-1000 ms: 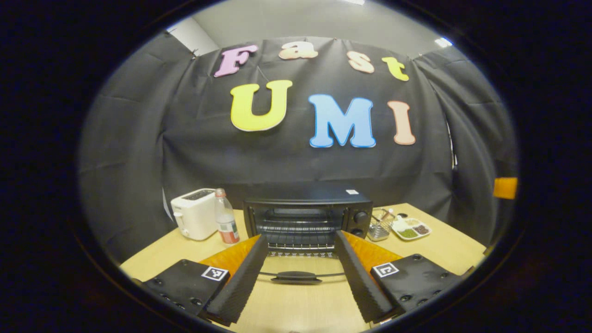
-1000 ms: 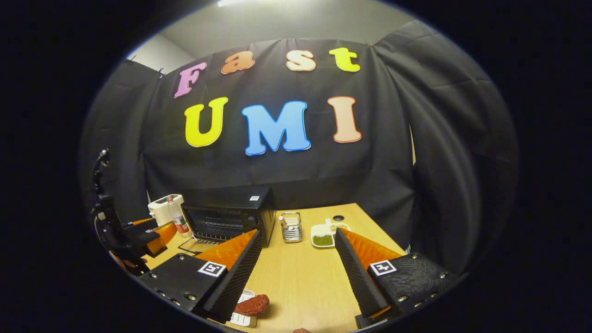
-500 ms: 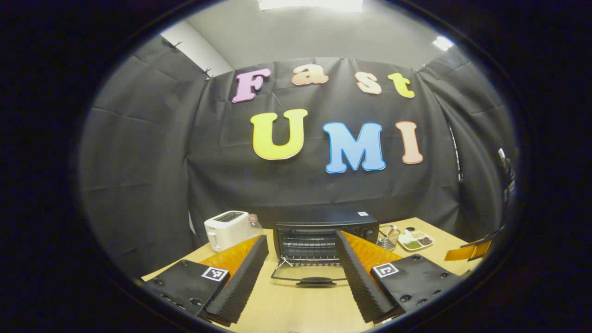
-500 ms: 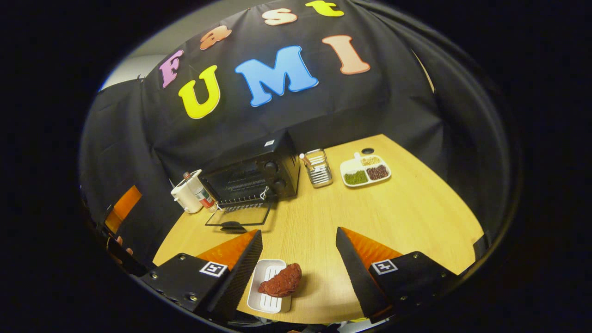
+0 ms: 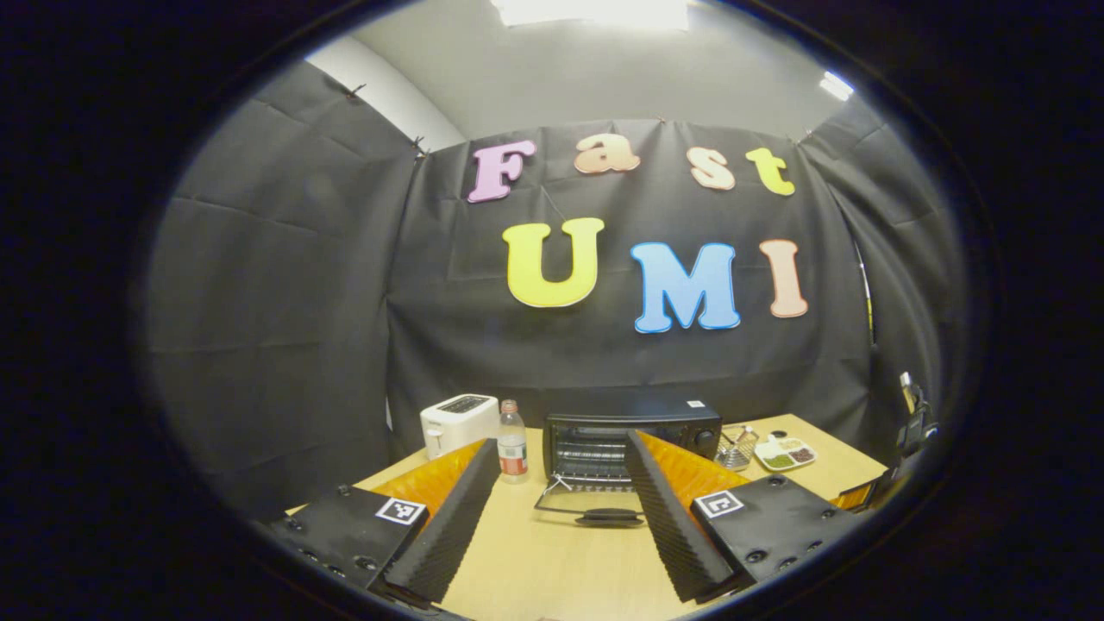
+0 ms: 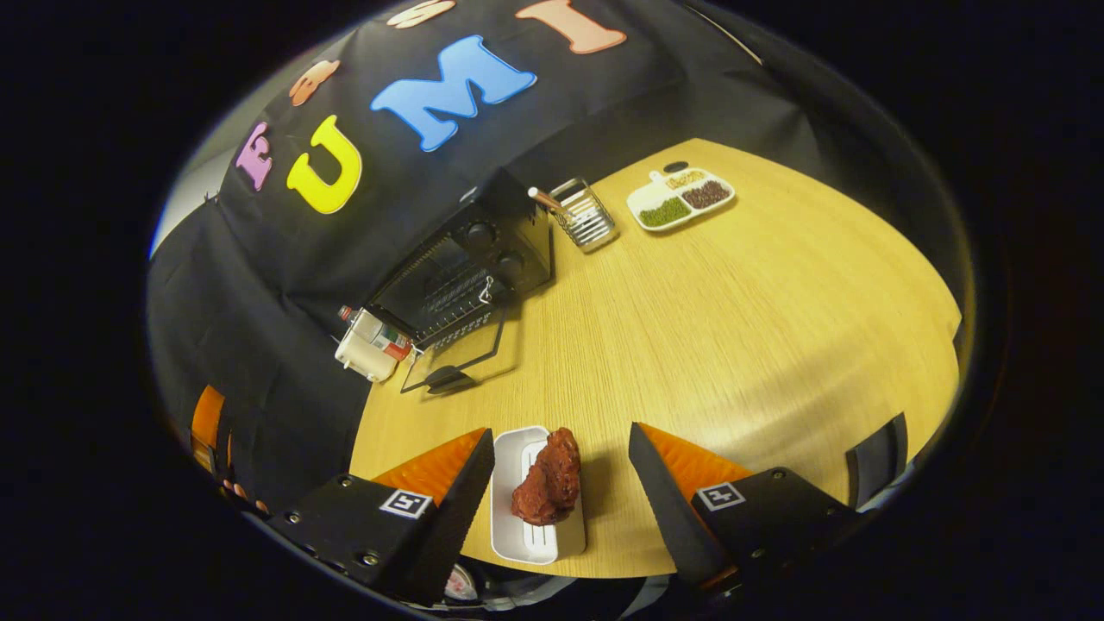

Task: Open the electric oven with the left hand, put the food in, and close the electric oven.

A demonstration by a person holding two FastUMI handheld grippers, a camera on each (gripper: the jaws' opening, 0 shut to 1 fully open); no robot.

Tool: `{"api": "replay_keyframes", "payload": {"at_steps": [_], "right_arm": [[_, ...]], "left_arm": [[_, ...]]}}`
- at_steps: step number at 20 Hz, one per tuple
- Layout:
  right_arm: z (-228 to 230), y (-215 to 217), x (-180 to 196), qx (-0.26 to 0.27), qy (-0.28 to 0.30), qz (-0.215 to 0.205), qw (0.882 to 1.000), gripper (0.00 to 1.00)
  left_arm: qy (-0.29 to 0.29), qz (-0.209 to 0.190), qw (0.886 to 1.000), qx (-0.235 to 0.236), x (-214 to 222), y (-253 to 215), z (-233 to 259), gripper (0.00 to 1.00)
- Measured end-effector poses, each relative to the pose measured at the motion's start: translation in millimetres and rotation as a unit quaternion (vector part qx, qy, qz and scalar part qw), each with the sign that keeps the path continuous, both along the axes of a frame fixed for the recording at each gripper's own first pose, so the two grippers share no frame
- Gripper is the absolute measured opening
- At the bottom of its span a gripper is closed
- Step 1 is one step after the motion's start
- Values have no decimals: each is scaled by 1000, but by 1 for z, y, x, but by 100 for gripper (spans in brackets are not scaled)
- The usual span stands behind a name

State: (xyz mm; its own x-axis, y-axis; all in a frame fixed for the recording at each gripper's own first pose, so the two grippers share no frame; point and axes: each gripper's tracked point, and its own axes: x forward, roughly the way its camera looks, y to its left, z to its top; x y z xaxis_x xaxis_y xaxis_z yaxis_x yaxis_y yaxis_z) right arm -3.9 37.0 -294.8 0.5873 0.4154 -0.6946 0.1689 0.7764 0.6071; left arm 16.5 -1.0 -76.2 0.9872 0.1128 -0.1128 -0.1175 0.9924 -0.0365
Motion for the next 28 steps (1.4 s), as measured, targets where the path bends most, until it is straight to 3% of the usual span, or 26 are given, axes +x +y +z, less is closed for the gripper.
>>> {"api": "replay_keyframes", "payload": {"at_steps": [3,4,5,9,11,13,14,15,16,20,28], "right_arm": [[-12,11,-4,46,33,-13,998,94],[-16,15,-6,65,43,-19,997,76],[-16,20,-10,83,51,-24,995,71],[-17,27,-14,114,70,-33,990,71],[-23,25,-9,121,82,-59,988,28],[-19,27,-9,133,79,-57,986,28],[-16,26,-7,135,74,-65,986,17],[-21,28,-2,132,73,-62,987,18],[-21,30,-4,126,72,-52,988,12],[-6,26,-1,111,66,-42,991,12],[57,41,51,152,9,-54,987,12]], "left_arm": [[7,13,1000,2,-16,9,-6,100],[9,17,1000,2,-20,12,-8,100],[13,23,1000,0,-23,16,-10,100],[21,36,999,-7,-31,26,-18,97],[26,42,999,-8,-34,31,-22,100],[31,45,998,-9,-35,34,-28,98],[34,44,998,-9,-35,33,-31,98],[36,45,998,-9,-35,34,-32,98],[36,45,998,-10,-36,34,-31,98],[33,42,999,-11,-27,30,-31,98],[19,7,1000,-17,26,18,-25,98]]}}
